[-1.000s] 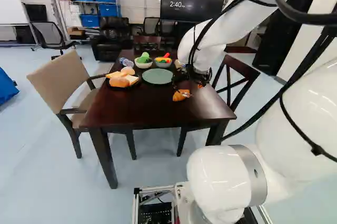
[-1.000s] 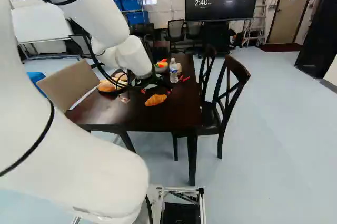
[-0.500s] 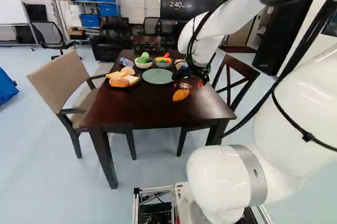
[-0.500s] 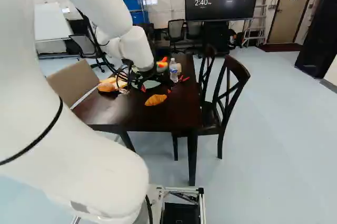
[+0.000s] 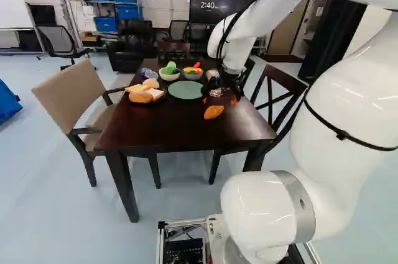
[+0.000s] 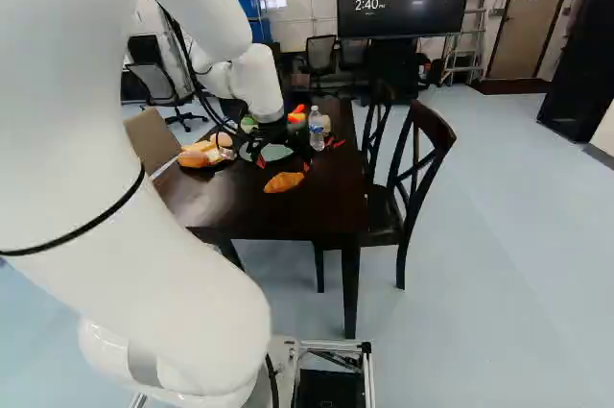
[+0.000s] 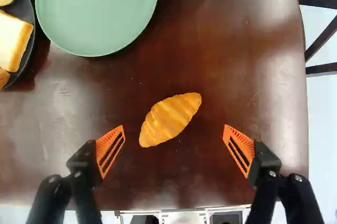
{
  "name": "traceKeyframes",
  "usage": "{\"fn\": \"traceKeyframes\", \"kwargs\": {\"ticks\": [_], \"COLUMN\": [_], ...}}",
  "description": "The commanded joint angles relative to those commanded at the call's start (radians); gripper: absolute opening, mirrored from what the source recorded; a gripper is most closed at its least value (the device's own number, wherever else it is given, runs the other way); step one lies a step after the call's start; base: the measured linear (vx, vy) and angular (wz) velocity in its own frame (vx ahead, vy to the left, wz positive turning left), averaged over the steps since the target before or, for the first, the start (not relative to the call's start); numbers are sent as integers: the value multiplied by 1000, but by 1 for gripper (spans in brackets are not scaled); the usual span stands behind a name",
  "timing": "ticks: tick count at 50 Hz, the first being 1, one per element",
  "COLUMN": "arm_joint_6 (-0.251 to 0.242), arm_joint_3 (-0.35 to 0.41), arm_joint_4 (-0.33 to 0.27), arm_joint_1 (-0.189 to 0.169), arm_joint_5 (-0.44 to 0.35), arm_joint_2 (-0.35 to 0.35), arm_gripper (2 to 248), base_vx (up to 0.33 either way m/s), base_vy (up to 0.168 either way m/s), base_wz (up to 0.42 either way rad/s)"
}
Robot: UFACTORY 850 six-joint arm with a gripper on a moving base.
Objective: Move the croissant to the empty plate
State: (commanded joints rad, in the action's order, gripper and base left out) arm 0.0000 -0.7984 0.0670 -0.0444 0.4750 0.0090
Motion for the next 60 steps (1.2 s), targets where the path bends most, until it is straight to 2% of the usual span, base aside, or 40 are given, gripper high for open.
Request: {"fn": "traceKeyframes", "kwargs": {"ticks": [12,17,60], "arm_joint_6": [0,24,462], "arm_joint_3": [0,0,0], "arm_joint_4": [0,0,0], "arm_joint_1": [0,0,0], "arm_joint_5": [0,0,0], "arm_joint_2": [0,0,0], "arm_gripper": [247,247,247], "base_vx": [0,0,0], "base_vy": [0,0,0], "base_wz": [0,0,0]}}
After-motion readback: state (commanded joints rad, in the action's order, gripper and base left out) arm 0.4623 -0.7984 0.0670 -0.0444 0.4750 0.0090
